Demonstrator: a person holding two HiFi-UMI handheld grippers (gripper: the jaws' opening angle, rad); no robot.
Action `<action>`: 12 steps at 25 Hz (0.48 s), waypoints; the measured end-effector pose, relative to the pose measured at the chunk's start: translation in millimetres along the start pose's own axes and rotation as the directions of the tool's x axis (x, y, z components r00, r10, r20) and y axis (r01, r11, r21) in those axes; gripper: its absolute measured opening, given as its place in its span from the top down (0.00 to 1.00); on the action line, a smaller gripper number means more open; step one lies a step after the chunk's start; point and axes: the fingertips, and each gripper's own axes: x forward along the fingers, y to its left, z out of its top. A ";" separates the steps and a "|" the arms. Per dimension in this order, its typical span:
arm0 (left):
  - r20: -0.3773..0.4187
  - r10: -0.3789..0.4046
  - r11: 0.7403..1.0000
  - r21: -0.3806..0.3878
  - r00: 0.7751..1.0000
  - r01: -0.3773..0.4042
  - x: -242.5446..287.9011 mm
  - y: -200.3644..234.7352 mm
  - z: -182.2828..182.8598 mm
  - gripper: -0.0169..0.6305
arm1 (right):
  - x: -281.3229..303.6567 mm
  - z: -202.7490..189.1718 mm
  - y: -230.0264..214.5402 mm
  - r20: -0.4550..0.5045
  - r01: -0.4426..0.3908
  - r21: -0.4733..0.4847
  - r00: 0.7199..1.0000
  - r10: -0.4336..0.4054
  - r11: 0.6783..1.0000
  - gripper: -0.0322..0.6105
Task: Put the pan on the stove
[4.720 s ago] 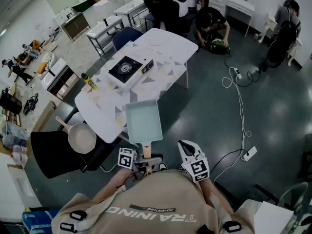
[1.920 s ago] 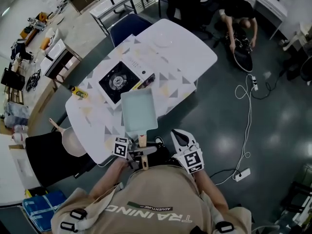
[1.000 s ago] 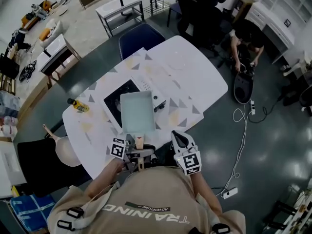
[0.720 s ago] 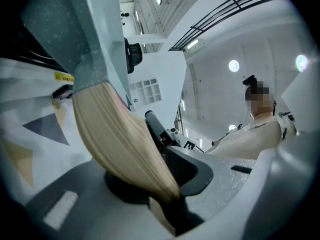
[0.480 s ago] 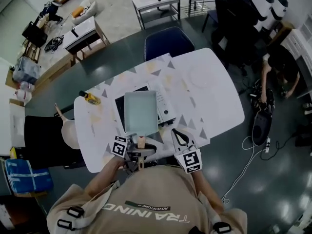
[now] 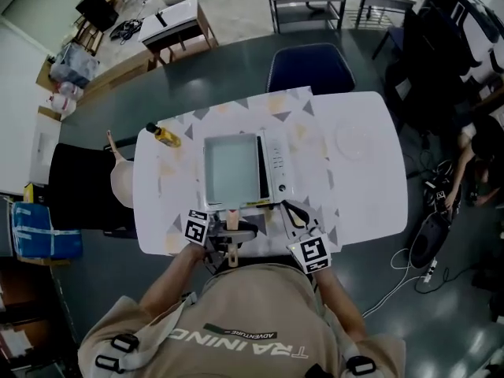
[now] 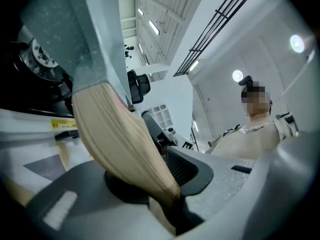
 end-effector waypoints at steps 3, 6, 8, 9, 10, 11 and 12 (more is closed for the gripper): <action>0.030 0.003 1.000 -0.002 1.000 -0.003 -1.2 4.1 5.5 0.82 | 11.3 3.8 -1.2 -0.003 -0.024 -0.011 1.000 0.024 1.000 0.95; 0.046 0.000 1.000 -0.004 0.999 0.000 -3.0 12.6 11.3 0.82 | 23.3 6.5 -4.2 -0.009 -0.034 -0.026 0.999 0.033 0.999 0.95; 0.046 0.001 1.000 -0.014 0.999 0.000 -4.9 18.8 13.9 0.82 | 29.3 9.8 -3.1 -0.013 -0.037 -0.025 0.999 0.037 0.999 0.95; 0.046 0.000 1.000 -0.021 0.999 0.001 -5.9 21.1 14.1 0.82 | 30.9 11.1 -1.2 -0.016 -0.039 -0.021 0.999 0.038 0.999 0.95; 0.048 -0.004 1.000 -0.028 0.999 0.006 -6.5 22.8 14.1 0.82 | 31.9 11.6 0.6 -0.019 -0.040 -0.017 0.999 0.040 0.999 0.95; 0.052 -0.010 0.999 -0.034 0.999 0.012 -6.6 24.5 14.3 0.82 | 32.8 11.5 1.2 -0.023 -0.041 -0.016 0.999 0.041 0.999 0.95; 0.057 -0.016 0.999 -0.038 0.998 0.018 -6.3 26.9 15.0 0.82 | 33.9 10.9 0.4 -0.028 -0.041 -0.018 0.999 0.040 0.999 0.95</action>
